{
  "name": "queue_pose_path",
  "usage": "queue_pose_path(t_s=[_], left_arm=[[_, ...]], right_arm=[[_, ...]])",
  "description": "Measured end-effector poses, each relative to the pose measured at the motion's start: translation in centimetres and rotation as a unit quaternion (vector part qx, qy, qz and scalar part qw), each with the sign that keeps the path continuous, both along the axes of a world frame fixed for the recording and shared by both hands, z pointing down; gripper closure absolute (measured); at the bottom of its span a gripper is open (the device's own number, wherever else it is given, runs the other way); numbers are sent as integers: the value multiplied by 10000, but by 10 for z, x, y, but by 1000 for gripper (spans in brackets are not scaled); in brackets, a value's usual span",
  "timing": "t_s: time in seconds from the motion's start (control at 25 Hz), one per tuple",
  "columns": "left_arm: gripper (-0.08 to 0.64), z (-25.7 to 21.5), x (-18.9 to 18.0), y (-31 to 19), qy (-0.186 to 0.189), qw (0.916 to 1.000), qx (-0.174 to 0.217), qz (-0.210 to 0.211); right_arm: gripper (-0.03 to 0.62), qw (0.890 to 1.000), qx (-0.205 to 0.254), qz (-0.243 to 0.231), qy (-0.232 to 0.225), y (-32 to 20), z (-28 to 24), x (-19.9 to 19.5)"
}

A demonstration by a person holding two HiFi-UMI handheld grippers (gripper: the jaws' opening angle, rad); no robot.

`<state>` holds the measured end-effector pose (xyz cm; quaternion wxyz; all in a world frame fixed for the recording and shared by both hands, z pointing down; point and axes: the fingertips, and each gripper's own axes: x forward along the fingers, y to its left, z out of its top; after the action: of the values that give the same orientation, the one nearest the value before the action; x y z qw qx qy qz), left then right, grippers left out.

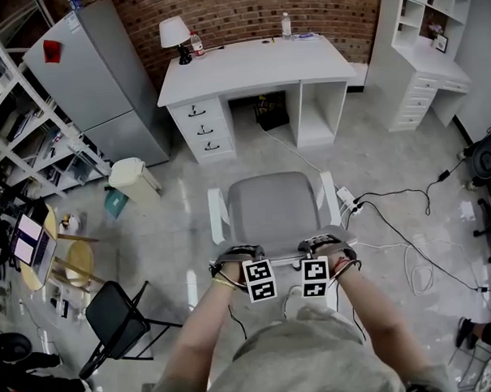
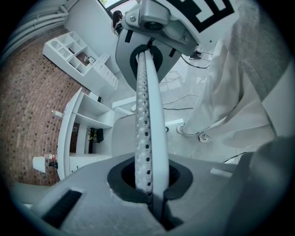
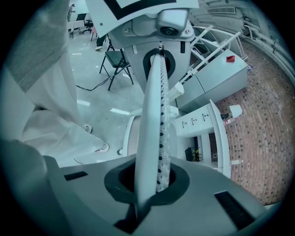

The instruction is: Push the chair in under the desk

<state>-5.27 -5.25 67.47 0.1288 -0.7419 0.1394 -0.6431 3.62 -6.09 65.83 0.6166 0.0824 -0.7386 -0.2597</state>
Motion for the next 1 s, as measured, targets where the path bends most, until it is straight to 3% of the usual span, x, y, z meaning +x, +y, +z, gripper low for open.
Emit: queue_pose_path(t_s=[1.0], left_arm=[[545,0,-8,-57,-30,9999,107,-129]], right_arm=[[583,9999,-98,-124,-10,-57,1,-7]])
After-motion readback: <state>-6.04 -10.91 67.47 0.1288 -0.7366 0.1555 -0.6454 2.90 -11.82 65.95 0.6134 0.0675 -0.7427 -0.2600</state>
